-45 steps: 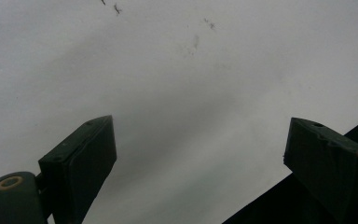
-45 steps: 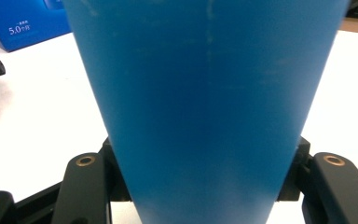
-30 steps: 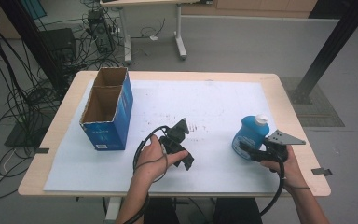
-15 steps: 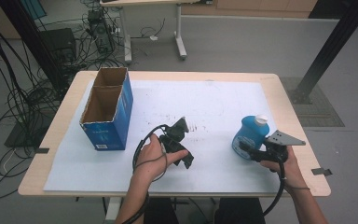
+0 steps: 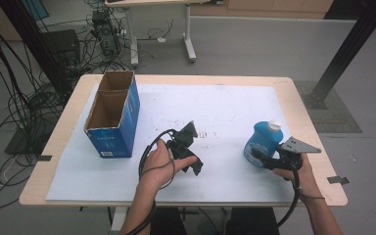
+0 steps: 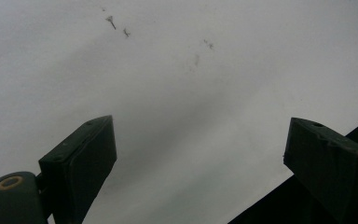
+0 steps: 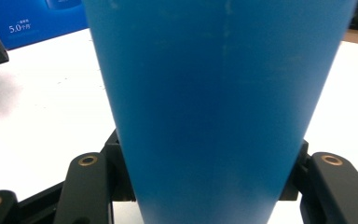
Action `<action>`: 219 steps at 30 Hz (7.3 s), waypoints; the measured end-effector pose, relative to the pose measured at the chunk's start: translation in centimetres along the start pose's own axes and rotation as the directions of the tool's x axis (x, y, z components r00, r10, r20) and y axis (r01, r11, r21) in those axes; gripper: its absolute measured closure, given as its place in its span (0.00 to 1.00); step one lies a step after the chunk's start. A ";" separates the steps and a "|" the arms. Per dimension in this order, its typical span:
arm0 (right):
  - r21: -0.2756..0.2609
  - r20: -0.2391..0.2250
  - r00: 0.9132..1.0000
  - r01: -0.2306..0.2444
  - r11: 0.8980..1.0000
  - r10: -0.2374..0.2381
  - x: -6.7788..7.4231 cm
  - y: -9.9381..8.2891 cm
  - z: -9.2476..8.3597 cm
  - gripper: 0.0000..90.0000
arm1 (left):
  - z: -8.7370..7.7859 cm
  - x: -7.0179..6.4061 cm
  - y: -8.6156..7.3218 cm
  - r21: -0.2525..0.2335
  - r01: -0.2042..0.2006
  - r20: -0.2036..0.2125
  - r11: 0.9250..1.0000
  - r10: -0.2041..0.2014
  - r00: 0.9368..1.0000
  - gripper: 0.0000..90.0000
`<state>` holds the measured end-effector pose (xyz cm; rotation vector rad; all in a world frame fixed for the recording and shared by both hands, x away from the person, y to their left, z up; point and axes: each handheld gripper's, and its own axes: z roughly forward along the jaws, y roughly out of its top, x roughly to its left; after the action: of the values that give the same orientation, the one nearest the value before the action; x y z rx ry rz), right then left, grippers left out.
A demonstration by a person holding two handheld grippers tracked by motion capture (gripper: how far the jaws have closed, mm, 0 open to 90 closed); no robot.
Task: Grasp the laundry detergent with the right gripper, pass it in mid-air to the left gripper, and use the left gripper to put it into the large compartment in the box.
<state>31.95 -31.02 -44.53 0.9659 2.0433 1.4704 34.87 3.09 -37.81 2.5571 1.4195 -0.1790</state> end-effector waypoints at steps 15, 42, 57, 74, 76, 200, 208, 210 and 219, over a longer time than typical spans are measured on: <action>-0.013 0.002 1.000 -0.011 1.000 0.011 0.0 -0.2 0.0 0.45 | -0.2 -0.1 0.0 -0.008 -0.004 -0.001 1.000 0.004 1.000 0.11; -0.032 -0.021 1.000 -0.004 0.999 0.003 -0.3 -0.4 0.0 0.46 | -0.6 -0.1 0.3 -0.025 -0.007 -0.005 1.000 0.007 1.000 0.11; -0.036 -0.061 0.998 -0.010 0.999 0.008 -0.1 0.9 1.3 0.46 | -2.9 0.9 0.1 -0.044 -0.027 -0.035 0.999 0.025 0.999 0.11; -0.059 -0.197 0.978 0.054 0.997 -0.065 1.4 4.9 3.2 0.46 | -8.6 0.3 0.1 -0.079 -0.115 -0.088 0.990 0.108 0.990 0.11; -0.062 -0.210 0.975 0.058 0.996 -0.070 1.5 5.2 3.2 0.46 | -9.3 0.2 0.1 -0.083 -0.127 -0.097 0.988 0.119 0.988 0.11; 0.007 -0.715 0.658 0.345 0.939 -0.236 8.9 11.2 8.9 0.47 | -17.3 -7.7 4.7 0.102 -0.670 -0.051 0.735 0.677 0.734 0.11; 0.013 -0.724 0.645 0.368 0.930 -0.245 9.3 11.3 9.3 0.47 | -16.9 -8.2 5.2 0.134 -0.690 -0.022 0.712 0.698 0.716 0.12; 0.011 -0.727 0.640 0.376 0.927 -0.251 9.4 11.4 9.4 0.47 | -16.7 -8.4 5.2 0.143 -0.688 -0.020 0.711 0.697 0.716 0.12; 0.010 -0.735 0.626 0.394 0.919 -0.260 10.0 11.8 9.7 0.47 | -16.6 -8.9 5.3 0.149 -0.700 -0.025 0.699 0.710 0.704 0.12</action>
<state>35.49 -15.15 -36.24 -0.0350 2.7419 1.6315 34.70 -2.99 -19.24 3.0314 0.3413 -0.0354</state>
